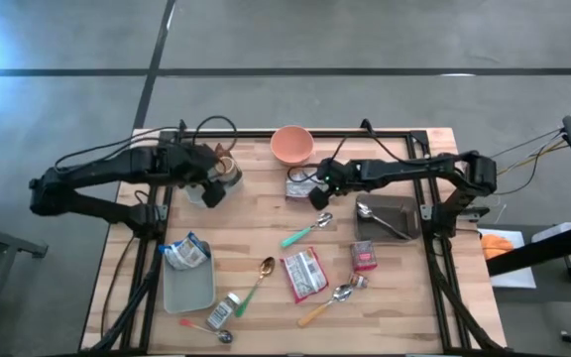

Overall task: Pick & Place Food Item
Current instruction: Put the green noodle pack into the bottom gray bin

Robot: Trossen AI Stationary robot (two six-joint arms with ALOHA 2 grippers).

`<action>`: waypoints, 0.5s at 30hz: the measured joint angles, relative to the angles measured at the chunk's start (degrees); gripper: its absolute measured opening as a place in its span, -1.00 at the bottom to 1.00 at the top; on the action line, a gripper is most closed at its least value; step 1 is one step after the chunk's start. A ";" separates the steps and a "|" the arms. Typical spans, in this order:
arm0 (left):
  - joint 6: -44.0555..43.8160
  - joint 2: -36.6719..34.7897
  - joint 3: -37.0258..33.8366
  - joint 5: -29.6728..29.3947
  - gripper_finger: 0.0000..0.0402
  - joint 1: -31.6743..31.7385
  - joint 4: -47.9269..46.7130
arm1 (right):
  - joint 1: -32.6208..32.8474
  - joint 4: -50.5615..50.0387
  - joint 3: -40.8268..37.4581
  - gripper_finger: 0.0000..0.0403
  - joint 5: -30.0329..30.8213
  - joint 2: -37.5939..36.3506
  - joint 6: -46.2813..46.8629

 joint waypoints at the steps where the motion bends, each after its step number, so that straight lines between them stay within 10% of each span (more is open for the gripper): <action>1: -0.02 0.03 -0.66 -0.43 0.72 -0.52 0.01 | -0.46 0.85 -0.86 0.87 -0.21 0.00 1.59; 15: 0.04 0.03 -7.50 -1.97 0.72 -1.15 0.55 | 1.05 3.39 -3.74 0.83 -5.19 -0.02 5.52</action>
